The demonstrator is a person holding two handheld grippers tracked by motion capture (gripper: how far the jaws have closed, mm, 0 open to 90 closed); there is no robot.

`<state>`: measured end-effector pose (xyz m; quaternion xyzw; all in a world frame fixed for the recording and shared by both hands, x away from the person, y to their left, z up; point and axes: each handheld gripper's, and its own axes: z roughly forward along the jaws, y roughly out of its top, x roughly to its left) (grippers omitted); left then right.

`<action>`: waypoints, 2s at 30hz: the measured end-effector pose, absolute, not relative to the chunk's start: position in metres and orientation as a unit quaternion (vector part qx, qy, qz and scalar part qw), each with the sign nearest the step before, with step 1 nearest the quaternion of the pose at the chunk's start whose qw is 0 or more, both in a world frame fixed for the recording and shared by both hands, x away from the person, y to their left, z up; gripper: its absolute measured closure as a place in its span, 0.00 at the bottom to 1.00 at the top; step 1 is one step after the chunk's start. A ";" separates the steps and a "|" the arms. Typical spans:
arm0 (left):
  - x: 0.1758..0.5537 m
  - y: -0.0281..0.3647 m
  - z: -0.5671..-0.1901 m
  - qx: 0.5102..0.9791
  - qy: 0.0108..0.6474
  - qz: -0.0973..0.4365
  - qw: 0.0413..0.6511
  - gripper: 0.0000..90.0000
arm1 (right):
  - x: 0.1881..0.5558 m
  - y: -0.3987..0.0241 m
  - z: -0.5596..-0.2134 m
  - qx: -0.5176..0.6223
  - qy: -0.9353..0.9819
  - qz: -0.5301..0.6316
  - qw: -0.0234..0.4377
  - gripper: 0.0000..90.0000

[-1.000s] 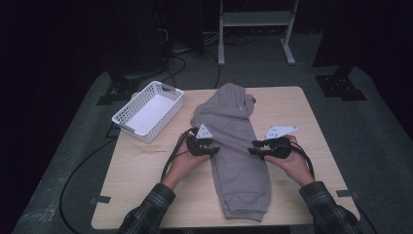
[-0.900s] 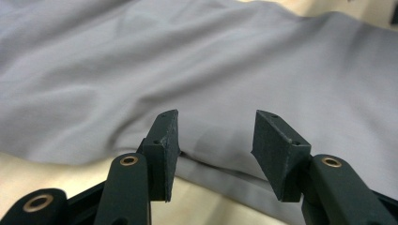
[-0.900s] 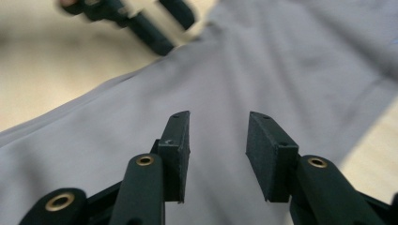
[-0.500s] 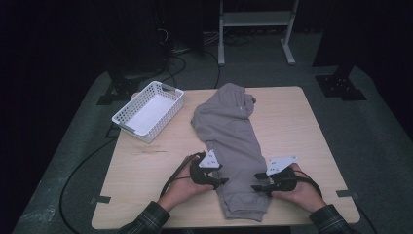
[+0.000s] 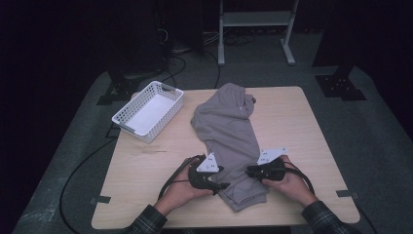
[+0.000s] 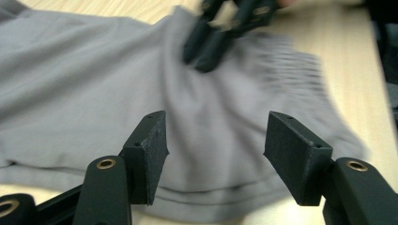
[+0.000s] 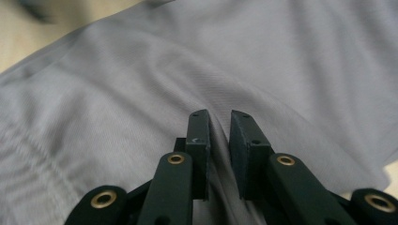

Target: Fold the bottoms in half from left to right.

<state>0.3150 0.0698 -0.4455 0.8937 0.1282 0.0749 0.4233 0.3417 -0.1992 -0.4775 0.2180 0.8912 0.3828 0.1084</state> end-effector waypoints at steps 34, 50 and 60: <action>0.292 0.027 -0.472 0.922 0.083 0.041 0.377 0.76 | 0.360 -0.193 -0.477 0.253 0.883 0.376 0.123 0.69; 0.318 0.058 -0.475 0.904 0.152 -0.032 0.398 0.86 | 0.305 -0.215 -0.465 0.173 0.884 0.430 0.059 0.47; 0.321 0.064 -0.475 0.902 0.161 -0.045 0.399 0.86 | 0.301 -0.201 -0.479 0.141 0.910 0.385 0.070 0.53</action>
